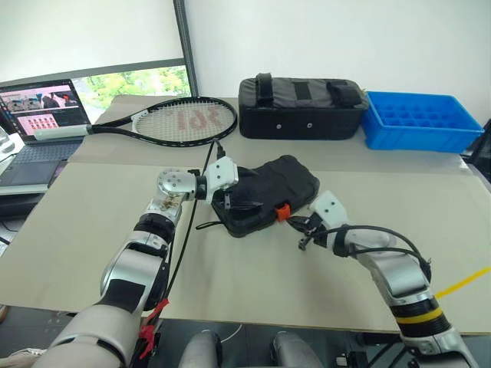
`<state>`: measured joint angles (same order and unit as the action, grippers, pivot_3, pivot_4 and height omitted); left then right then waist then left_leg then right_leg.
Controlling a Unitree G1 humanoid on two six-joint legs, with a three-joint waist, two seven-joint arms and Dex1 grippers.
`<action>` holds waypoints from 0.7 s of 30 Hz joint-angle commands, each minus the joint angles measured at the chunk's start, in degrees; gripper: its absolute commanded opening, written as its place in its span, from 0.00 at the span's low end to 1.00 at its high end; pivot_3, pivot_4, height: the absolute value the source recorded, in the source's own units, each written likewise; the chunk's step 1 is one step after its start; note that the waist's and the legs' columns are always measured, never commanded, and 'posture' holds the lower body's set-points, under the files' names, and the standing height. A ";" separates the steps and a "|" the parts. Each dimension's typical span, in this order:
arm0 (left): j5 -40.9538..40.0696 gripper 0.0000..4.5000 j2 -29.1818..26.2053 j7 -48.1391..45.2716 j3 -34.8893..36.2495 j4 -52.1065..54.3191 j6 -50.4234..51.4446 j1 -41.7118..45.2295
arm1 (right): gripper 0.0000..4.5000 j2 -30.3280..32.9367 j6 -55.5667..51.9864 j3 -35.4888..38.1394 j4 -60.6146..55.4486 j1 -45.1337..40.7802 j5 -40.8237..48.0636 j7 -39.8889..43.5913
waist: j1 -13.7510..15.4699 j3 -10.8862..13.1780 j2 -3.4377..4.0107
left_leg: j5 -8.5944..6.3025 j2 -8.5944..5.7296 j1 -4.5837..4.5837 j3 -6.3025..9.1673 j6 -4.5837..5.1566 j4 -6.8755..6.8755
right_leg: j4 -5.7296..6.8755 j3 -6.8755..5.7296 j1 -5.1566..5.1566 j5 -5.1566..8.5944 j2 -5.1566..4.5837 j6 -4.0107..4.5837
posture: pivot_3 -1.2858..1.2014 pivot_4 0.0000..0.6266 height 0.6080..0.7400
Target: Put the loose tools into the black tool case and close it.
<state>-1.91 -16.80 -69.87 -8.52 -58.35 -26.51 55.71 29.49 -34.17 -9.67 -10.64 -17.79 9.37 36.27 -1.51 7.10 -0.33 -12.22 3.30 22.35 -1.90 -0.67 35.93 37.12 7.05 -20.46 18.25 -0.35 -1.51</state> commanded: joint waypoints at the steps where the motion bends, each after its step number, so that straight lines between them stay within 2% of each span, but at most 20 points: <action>1: 1.09 0.95 0.13 -0.36 -0.69 0.45 -0.52 -0.19 | 0.00 -1.40 2.96 -0.09 -0.52 -2.86 -0.72 -0.33 | -0.11 0.00 0.00 | 0.00 0.00 0.00 0.01 0.00 0.00 | 0.00 0.00 0.00 0.00 0.00 0.00 | 0.52 0.24 0.76; 7: 0.88 0.95 0.22 -0.33 -0.59 0.85 -0.31 -0.68 | 0.00 -2.81 3.36 -0.01 0.73 -3.80 -1.45 -0.37 | -0.59 0.00 0.00 | 0.00 0.00 0.01 0.02 0.00 0.00 | 0.00 0.00 0.00 0.00 0.00 0.00 | 0.52 0.24 0.76; 10: -0.91 0.95 -0.83 0.22 1.28 2.00 1.84 -1.02 | 0.00 -0.22 4.31 1.42 -0.14 -1.13 -1.33 1.18 | -0.73 0.00 0.00 | 0.00 0.00 0.02 0.03 0.00 0.00 | 0.01 -0.01 0.00 0.00 0.00 0.00 | 0.52 0.24 0.76; 12: -3.02 0.95 -2.79 -0.10 3.32 4.56 3.98 -2.16 | 0.00 2.32 8.77 3.80 -0.80 2.23 -0.32 3.63 | -0.70 0.00 0.00 | 0.00 -0.01 0.04 0.04 0.00 0.00 | 0.00 -0.01 0.00 0.00 -0.01 0.00 | 0.52 0.24 0.76; 16: -7.87 0.95 -7.05 -0.39 7.10 14.61 12.20 -7.37 | 0.00 5.28 19.93 9.73 -0.38 8.29 4.30 10.44 | -1.01 0.00 0.00 | 0.00 -0.01 0.07 0.05 0.00 -0.09 | -0.04 -0.01 -0.02 0.07 -0.01 -0.12 | 0.52 0.24 0.76; 19: -11.42 0.95 -10.67 0.81 9.57 26.96 20.84 -13.97 | 0.00 7.26 22.35 14.62 2.25 10.84 9.20 15.91 | -1.07 0.01 0.01 | -0.01 0.02 0.05 0.07 0.02 -0.12 | -0.01 -0.03 -0.01 0.02 -0.01 -0.03 | 0.52 0.24 0.76; 20: -13.09 0.95 -12.41 1.83 11.22 32.04 25.18 -17.32 | 0.13 8.37 23.63 16.37 4.52 11.41 10.16 17.92 | -1.04 0.01 0.01 | -0.01 0.03 0.05 0.06 0.02 -0.11 | -0.03 -0.02 -0.01 -0.02 -0.01 0.03 | 0.52 0.24 0.76; 21: -15.04 0.95 -13.95 2.89 12.93 36.81 29.37 -20.73 | 0.18 9.37 25.53 17.85 6.85 11.88 10.72 19.83 | -1.02 0.01 0.00 | -0.01 0.04 0.00 0.06 0.02 -0.10 | -0.02 -0.03 0.08 -0.03 -0.03 0.06 | 0.52 0.24 0.76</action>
<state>-13.08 -28.28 -68.64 1.00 -29.17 -3.32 37.71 37.12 -12.05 3.83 -6.23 -6.41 17.59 52.94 -2.53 7.11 -0.32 -12.24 3.35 22.28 -1.84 -0.66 35.85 37.08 7.01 -20.32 18.19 -0.40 -1.39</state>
